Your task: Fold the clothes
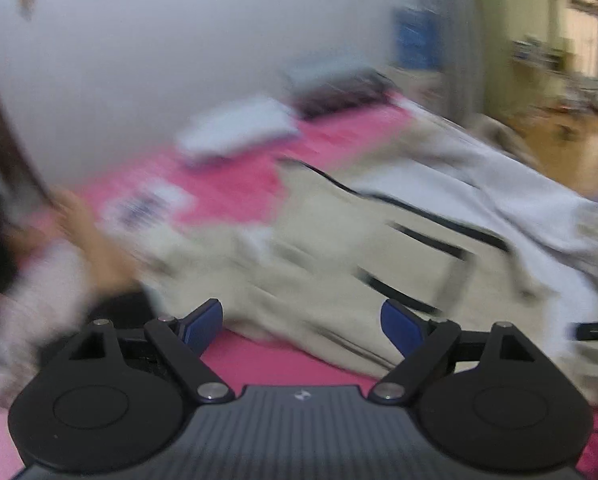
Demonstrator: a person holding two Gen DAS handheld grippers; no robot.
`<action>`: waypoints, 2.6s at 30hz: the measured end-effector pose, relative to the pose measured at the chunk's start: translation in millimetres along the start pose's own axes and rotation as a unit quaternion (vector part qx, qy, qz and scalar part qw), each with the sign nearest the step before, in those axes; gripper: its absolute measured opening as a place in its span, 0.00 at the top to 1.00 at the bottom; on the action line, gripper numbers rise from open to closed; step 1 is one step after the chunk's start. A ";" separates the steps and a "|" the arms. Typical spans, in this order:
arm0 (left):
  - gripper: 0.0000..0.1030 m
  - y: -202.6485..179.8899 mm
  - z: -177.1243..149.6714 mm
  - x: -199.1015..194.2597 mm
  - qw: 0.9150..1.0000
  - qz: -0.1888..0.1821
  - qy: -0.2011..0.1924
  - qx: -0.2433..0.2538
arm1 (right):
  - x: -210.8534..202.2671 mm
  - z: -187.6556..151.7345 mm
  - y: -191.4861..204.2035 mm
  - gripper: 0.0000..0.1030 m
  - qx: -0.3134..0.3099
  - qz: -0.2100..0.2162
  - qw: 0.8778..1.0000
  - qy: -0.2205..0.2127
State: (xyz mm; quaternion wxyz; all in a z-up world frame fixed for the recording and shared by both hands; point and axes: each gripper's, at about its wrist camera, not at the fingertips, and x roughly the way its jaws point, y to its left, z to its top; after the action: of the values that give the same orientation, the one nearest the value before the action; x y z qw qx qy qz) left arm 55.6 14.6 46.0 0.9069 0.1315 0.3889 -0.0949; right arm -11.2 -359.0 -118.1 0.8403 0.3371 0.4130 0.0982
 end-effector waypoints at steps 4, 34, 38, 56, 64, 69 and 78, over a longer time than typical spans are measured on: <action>0.22 -51.9 -37.4 18.0 0.994 -0.083 0.033 0.055 | -16.9 -21.1 22.9 0.54 -0.110 -0.033 0.993 0.033; 0.95 -101.0 -101.4 38.5 0.993 -0.105 0.049 -0.008 | -5.9 -58.3 55.6 0.99 -0.293 -0.049 0.954 0.050; 0.95 -65.0 -105.2 -5.8 0.997 -0.073 0.031 -0.014 | -32.7 -81.6 83.5 0.99 -0.377 0.001 0.924 0.064; 0.94 -75.5 -169.6 5.8 0.982 -0.033 0.140 0.121 | -5.7 -84.7 98.4 0.79 -0.325 0.050 0.923 0.201; 0.90 -78.4 -176.5 11.7 0.978 -0.029 0.147 0.142 | 26.3 -7.0 67.8 0.63 -0.087 0.039 0.987 0.130; 0.85 -85.7 -180.3 14.2 0.973 -0.018 0.153 0.169 | 57.8 -4.8 47.8 0.64 -0.007 0.018 0.988 0.152; 0.86 -87.7 -179.9 15.9 0.971 -0.016 0.156 0.181 | 24.4 -11.7 49.2 0.95 -0.023 0.032 0.994 0.098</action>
State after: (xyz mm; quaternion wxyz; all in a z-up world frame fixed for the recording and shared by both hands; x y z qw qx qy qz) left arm -80.1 -13.3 -99.3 0.7946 0.3000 0.5040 -0.1567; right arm 1.1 -305.4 -106.6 0.7995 0.3196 0.4804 0.1669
